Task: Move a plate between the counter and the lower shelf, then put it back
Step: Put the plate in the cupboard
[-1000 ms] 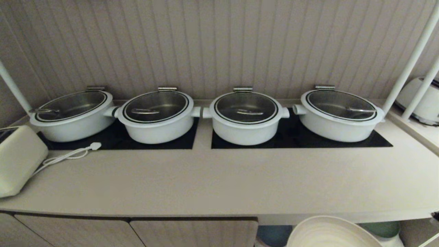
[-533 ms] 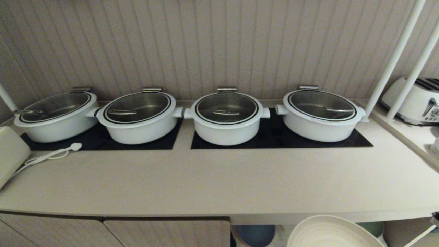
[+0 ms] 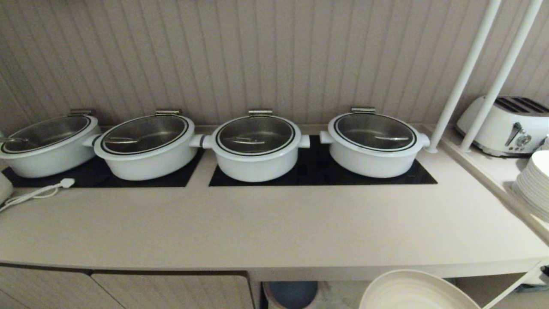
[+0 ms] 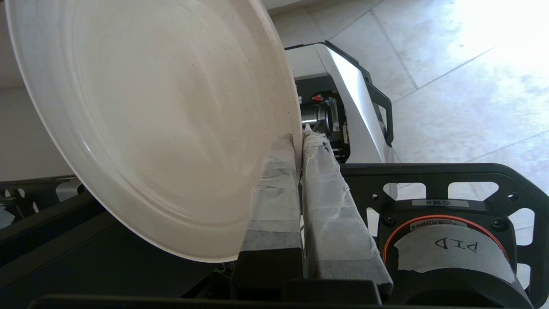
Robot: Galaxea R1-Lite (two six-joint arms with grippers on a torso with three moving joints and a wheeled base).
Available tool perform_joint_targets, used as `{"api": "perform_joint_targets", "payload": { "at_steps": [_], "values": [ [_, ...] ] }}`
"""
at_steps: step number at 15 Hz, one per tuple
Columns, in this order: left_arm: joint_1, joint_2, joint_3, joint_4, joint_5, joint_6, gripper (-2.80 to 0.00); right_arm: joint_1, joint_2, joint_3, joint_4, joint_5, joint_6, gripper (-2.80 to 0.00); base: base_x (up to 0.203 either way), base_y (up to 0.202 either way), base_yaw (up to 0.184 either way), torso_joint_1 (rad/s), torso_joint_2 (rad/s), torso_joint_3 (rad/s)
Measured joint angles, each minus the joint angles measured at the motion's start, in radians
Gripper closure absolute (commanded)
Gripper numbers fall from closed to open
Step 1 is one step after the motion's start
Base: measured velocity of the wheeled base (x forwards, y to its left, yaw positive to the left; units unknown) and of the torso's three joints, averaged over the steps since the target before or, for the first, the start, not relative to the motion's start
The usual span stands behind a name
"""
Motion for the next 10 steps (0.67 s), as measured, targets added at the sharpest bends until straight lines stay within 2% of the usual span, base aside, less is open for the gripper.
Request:
{"api": "perform_joint_targets", "payload": {
  "at_steps": [10],
  "values": [
    [0.0,0.0,0.0,-0.001,0.001,-0.004,0.0,0.001,0.0,0.0,0.0,-0.001,0.0,0.0,0.0,-0.194,0.001,0.002,0.0,0.002]
  ]
}}
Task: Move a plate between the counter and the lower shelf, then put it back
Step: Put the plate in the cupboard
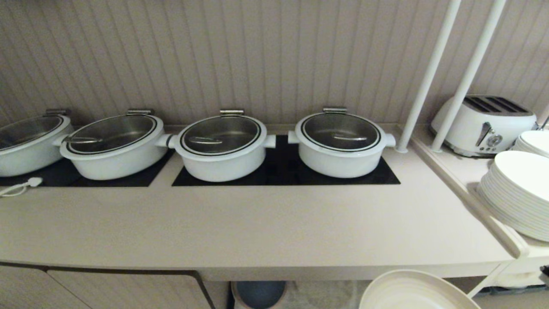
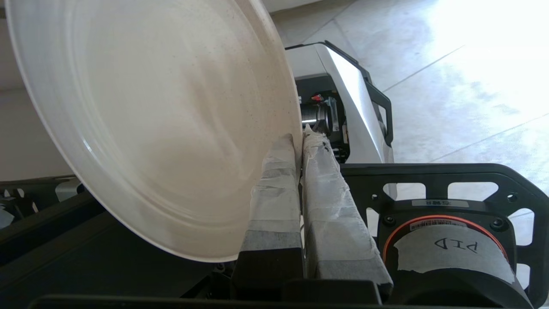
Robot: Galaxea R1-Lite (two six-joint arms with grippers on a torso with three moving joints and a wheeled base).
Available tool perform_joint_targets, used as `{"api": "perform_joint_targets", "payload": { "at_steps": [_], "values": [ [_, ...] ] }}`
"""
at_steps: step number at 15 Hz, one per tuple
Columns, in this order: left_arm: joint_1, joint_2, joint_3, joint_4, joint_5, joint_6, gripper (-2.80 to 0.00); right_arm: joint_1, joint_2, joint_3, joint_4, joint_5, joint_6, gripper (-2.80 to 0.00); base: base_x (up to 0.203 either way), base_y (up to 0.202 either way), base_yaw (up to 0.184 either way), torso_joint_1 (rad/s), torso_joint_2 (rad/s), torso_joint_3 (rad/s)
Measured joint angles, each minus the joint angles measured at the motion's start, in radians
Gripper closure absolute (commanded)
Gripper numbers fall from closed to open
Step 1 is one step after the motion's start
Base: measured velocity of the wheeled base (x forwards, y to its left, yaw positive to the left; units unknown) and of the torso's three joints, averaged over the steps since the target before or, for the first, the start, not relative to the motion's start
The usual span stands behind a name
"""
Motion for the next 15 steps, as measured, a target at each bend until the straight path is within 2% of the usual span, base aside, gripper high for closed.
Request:
{"api": "perform_joint_targets", "payload": {
  "at_steps": [10,15],
  "values": [
    [0.0,0.0,0.0,0.0,-0.001,-0.001,0.0,0.0,0.0,0.001,0.0,0.0,-0.001,0.0,0.0,-0.19,0.002,0.002,0.0,0.002],
    [0.0,0.0,0.0,0.0,-0.001,-0.001,0.0,0.001,0.0,-0.001,-0.001,0.0,0.0,0.0,0.0,-0.02,0.0,0.001,0.0,0.001]
  ]
}}
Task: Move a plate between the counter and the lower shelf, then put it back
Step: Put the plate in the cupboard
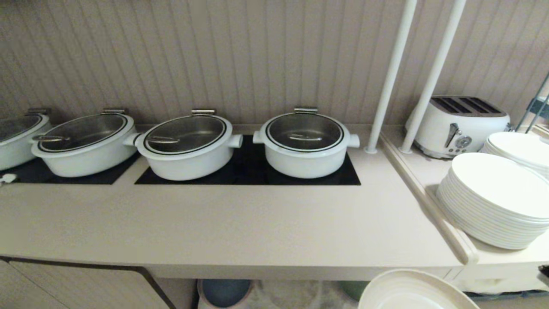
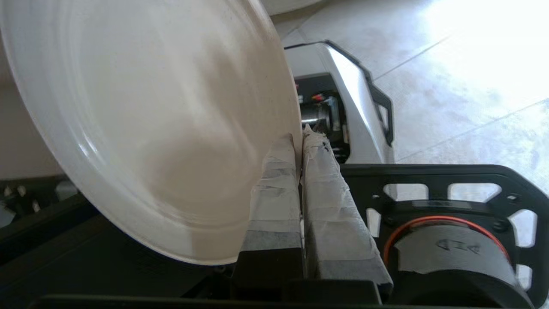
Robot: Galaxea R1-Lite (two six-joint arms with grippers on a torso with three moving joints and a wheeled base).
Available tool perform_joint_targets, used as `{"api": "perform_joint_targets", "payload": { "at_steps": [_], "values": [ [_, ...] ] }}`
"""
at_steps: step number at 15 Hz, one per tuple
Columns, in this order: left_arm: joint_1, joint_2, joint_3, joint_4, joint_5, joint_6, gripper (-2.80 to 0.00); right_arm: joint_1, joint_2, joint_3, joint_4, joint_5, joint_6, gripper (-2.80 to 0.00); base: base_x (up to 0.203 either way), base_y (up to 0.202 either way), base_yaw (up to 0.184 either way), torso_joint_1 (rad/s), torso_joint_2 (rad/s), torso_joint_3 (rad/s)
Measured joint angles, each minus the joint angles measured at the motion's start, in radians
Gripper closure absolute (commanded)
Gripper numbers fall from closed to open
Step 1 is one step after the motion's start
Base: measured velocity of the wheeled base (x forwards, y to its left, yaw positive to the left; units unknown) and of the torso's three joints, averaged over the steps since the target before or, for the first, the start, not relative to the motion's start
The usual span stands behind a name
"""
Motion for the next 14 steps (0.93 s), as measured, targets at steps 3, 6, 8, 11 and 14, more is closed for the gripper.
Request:
{"api": "perform_joint_targets", "payload": {
  "at_steps": [3,6,8,11,14],
  "values": [
    [-0.001,0.0,0.0,0.002,0.0,0.0,0.0,0.0,-0.001,0.0,0.001,0.0,0.0,0.0,0.0,0.0,0.0,0.0,0.0,0.0],
    [0.0,0.0,0.0,0.001,0.001,0.0,0.0,0.0,-0.004,-0.001,0.001,0.0,-0.002,0.0,0.0,0.0,0.0,0.0,0.0,0.0],
    [0.0,0.0,0.0,0.002,0.0,0.0,0.0,0.0,-0.007,-0.001,0.001,0.0,-0.002,0.0,0.0,0.0,0.0,0.0,0.0,0.0],
    [0.0,0.0,0.0,0.002,0.0,0.0,0.0,0.0,-0.007,-0.002,0.0,0.0,-0.002,0.0,0.0,0.0,0.0,0.0,0.0,0.0],
    [0.0,0.0,0.0,0.002,0.0,0.0,0.0,0.0,-0.007,-0.012,0.0,0.0,-0.002,0.0,0.0,0.0,0.0,0.0,0.0,0.0]
  ]
}}
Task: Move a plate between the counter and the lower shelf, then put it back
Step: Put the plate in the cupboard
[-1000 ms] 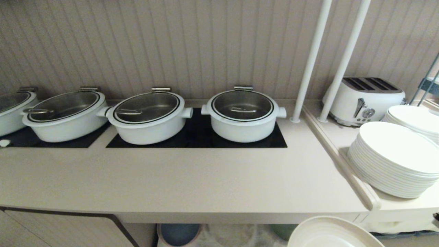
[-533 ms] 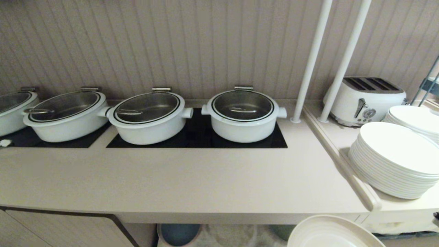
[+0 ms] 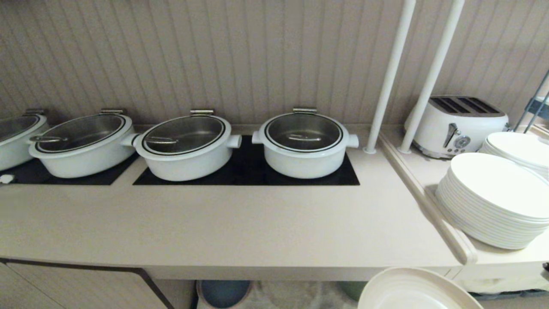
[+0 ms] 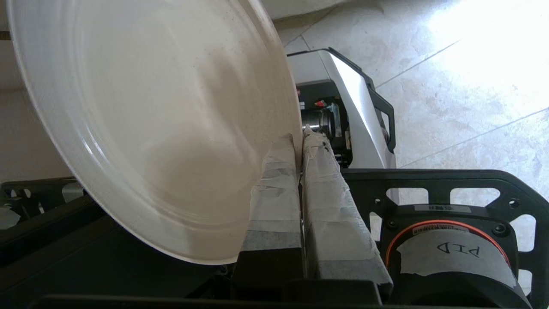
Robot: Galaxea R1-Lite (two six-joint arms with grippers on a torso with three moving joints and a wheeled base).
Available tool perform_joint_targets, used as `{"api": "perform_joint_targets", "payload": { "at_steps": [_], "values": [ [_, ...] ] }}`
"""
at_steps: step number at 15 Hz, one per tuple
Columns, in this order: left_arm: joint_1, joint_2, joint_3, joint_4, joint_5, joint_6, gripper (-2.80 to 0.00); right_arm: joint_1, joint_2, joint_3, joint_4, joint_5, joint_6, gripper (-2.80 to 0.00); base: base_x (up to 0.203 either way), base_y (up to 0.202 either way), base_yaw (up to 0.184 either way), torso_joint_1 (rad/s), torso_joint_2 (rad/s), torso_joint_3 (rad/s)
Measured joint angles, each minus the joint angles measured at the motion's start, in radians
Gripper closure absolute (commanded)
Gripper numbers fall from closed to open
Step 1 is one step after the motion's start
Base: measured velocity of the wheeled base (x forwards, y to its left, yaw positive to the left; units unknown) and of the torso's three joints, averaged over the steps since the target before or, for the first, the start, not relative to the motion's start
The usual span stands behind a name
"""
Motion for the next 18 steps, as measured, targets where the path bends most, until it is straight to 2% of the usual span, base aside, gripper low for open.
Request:
{"api": "perform_joint_targets", "payload": {
  "at_steps": [18],
  "values": [
    [0.0,0.0,0.0,0.0,0.0,0.0,0.0,0.0,-0.018,0.001,0.013,-0.001,-0.001,0.0,0.0,0.0,0.0,0.0,0.0,0.0]
  ]
}}
